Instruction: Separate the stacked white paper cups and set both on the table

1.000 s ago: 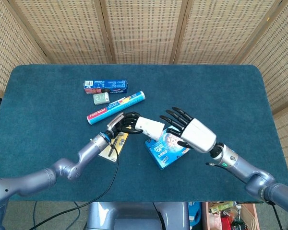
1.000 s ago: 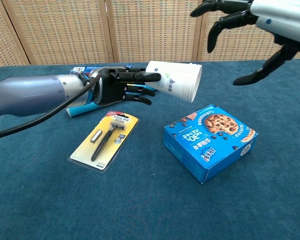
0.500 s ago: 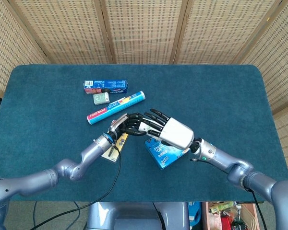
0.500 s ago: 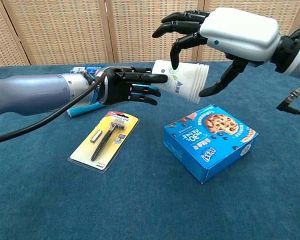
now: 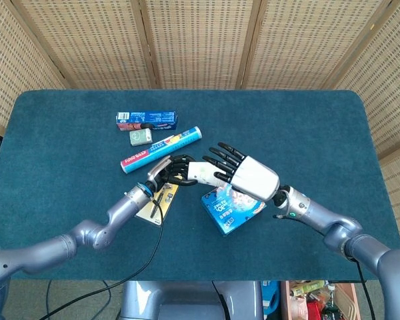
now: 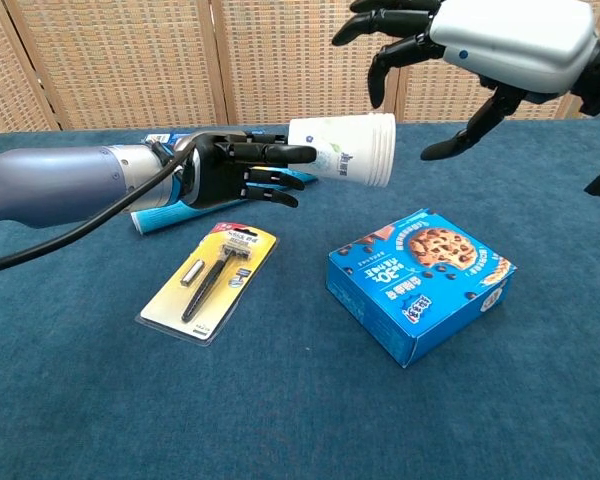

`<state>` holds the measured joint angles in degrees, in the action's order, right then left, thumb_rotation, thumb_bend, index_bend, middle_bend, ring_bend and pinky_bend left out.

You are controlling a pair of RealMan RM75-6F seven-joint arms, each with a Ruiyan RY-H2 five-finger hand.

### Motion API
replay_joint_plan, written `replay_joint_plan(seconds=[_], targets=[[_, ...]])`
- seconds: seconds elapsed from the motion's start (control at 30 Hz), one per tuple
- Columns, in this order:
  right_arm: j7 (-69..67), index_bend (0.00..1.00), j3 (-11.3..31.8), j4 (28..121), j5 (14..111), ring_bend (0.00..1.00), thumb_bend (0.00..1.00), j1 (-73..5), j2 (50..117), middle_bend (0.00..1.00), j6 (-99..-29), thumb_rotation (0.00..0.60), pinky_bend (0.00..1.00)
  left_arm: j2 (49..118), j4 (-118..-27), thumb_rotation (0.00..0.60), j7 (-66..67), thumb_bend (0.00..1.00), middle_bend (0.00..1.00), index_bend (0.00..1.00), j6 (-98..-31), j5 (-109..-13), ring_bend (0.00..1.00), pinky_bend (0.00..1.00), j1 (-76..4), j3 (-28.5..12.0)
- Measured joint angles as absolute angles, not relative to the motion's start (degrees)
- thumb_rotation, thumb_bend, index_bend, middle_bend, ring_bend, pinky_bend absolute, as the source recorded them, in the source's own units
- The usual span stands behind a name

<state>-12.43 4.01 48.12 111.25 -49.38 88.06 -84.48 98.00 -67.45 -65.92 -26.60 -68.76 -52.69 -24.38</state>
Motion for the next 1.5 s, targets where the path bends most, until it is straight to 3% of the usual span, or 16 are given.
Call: replay_joint_plan(seconds=[0.27,0.87,1.5], targets=[[-12.92,0.46,3.13,46.16,109.84,0.06,0.12,-50.13,89.35,0.22,-83.72,0.6,0.17,97.8,-68.08,0.6,-67.72,0.13,0.53,0.54,-25.61,-70.35,0.47,0.46,-52.25,-24.64],[-14.72,0.53,2.56,43.74,107.93,0.08,0.26,-52.86,93.45,0.24,-84.92,0.6,0.19,99.5,-66.22,0.6,-69.81,0.13,0.53,0.54,-23.58,-72.44,0.47,0.46,-53.48,-24.52],[-15.29,0.69,1.19,41.16,106.78,0.09,0.43,-53.23,95.45,0.26,-85.81,0.6,0.21,100.15,-65.54,0.6,-70.02,0.13,0.53,0.54,-22.89,-73.19,0.47,0.46,-54.12,-24.61]])
